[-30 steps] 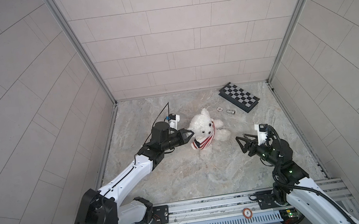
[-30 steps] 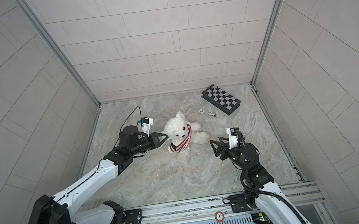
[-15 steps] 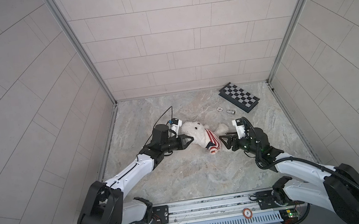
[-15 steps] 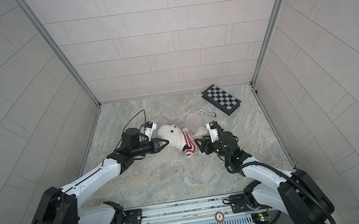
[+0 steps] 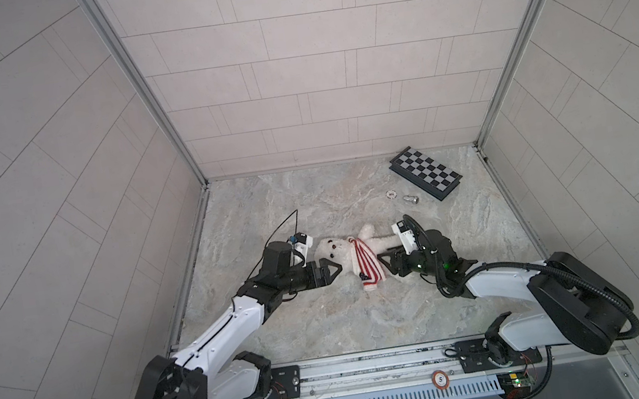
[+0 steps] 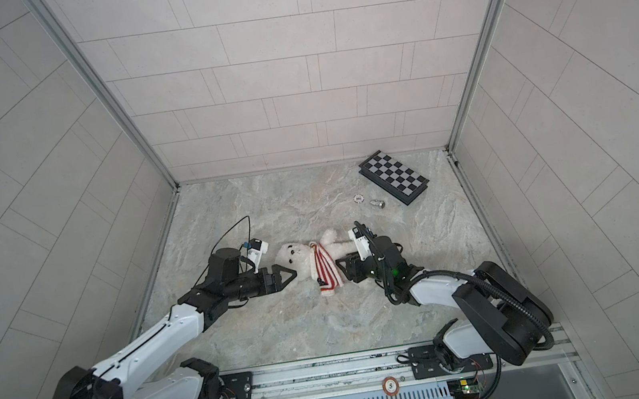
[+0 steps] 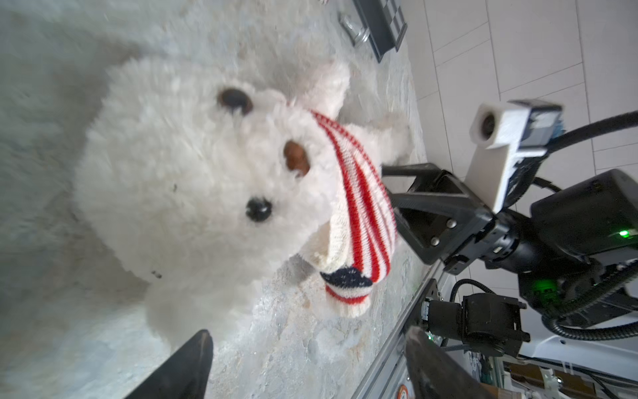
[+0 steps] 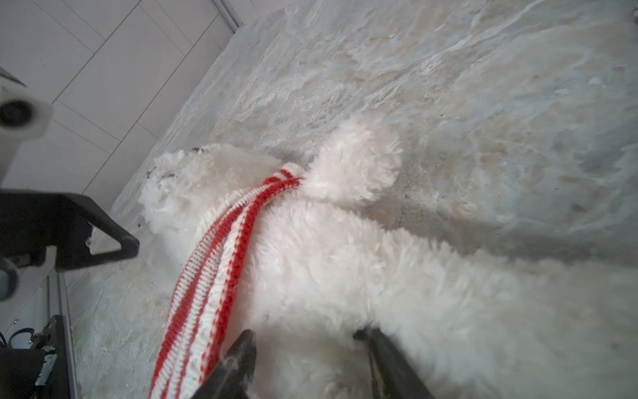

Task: Dress the teddy bear

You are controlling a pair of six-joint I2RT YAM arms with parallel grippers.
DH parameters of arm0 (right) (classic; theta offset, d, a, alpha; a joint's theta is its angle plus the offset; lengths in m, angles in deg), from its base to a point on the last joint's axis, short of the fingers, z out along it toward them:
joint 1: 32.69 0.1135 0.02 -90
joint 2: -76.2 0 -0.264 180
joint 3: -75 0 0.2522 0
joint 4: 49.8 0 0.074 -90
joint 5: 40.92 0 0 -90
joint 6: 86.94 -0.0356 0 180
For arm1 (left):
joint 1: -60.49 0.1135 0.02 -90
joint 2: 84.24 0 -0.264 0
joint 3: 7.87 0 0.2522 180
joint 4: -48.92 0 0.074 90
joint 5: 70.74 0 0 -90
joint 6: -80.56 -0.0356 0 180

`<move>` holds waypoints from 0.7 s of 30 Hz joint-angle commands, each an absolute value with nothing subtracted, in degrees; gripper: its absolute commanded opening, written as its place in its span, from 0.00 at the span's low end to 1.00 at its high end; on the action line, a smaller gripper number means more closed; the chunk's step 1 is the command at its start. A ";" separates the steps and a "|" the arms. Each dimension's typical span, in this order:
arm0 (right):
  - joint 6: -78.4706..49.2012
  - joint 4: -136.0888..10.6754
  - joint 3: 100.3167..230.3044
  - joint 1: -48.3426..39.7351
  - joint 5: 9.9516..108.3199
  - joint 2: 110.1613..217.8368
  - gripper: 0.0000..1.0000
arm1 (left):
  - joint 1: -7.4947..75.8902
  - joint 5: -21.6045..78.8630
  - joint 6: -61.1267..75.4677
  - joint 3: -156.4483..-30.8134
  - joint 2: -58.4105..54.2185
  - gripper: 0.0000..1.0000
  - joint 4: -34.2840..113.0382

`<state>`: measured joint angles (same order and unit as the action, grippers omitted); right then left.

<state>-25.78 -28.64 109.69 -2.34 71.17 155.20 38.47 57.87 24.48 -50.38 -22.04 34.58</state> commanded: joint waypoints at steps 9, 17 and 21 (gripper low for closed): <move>-24.79 -25.50 104.64 0.92 67.45 159.50 0.29 | 47.48 65.76 30.39 -58.04 -6.63 1.00 44.96; -23.62 -29.92 103.35 1.04 66.05 157.57 0.27 | 48.18 67.65 35.31 -56.99 2.27 0.99 53.79; -24.35 -31.20 103.90 1.04 66.12 158.71 0.26 | 47.91 69.47 38.89 -56.40 3.53 0.89 59.97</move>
